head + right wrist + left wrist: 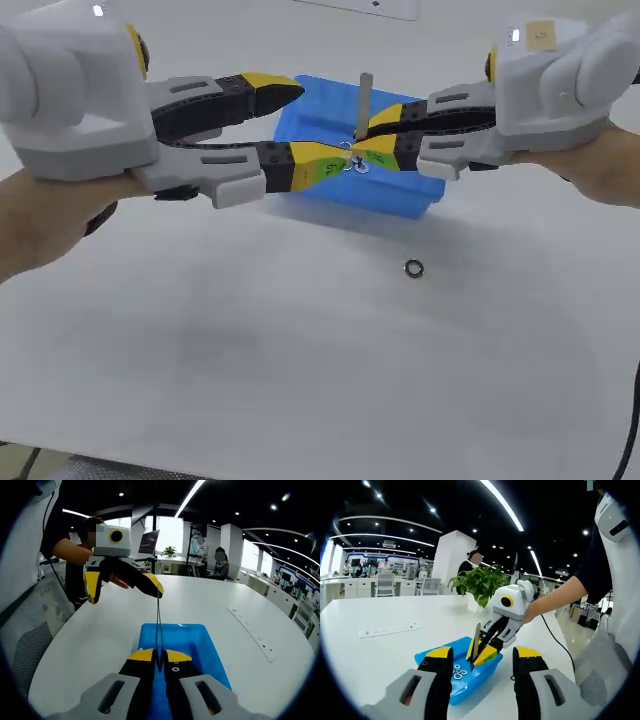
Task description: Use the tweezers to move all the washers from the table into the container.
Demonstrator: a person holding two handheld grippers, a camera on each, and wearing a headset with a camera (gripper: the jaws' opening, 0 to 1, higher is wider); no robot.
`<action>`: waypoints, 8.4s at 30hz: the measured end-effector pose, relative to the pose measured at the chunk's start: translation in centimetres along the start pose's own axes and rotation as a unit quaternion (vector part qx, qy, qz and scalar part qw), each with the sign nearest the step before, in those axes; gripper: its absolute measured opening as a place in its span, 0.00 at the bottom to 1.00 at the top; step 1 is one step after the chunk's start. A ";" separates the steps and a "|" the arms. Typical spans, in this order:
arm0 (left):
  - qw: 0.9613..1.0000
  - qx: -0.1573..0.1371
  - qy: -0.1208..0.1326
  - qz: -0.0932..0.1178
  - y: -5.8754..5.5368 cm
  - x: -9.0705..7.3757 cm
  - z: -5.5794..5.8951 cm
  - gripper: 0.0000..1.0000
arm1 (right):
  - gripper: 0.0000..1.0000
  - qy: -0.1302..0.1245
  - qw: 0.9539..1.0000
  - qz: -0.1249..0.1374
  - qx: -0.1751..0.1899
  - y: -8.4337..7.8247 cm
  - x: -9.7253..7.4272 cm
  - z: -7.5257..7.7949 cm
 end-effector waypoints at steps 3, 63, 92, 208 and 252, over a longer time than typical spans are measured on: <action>1.000 0.011 -0.018 0.002 0.6 0.9 -0.4 0.45 | 0.07 0.009 1.000 -0.005 -0.004 0.1 0.0 -0.4; 0.978 0.157 -0.133 0.012 3.7 2.4 0.1 0.04 | 0.27 -0.094 0.995 0.016 0.003 1.2 -3.3 -1.4; 0.972 0.156 -0.175 -0.004 2.3 2.0 8.1 0.04 | 0.71 -0.112 0.989 0.035 0.089 -4.8 -9.2 -14.3; 0.970 0.109 -0.198 -0.087 -2.2 3.6 10.9 0.16 | 0.09 -0.018 0.999 -0.011 0.028 -5.4 -3.3 -10.7; 0.995 -0.008 -0.057 -0.082 -1.8 -7.2 6.4 0.67 | 0.09 -0.082 0.996 -0.025 -0.032 4.4 -6.0 -3.3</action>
Point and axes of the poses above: the centre of the closed fingertips' face, and the gripper's own axes: x roughly forward along the fingers, z roughly to its right, y roughly out of its top, the point moved 6 cm from there along -x, roughly backward along the fingers, and after that the axes turned 12 degrees about y, right-handed, at the moved point
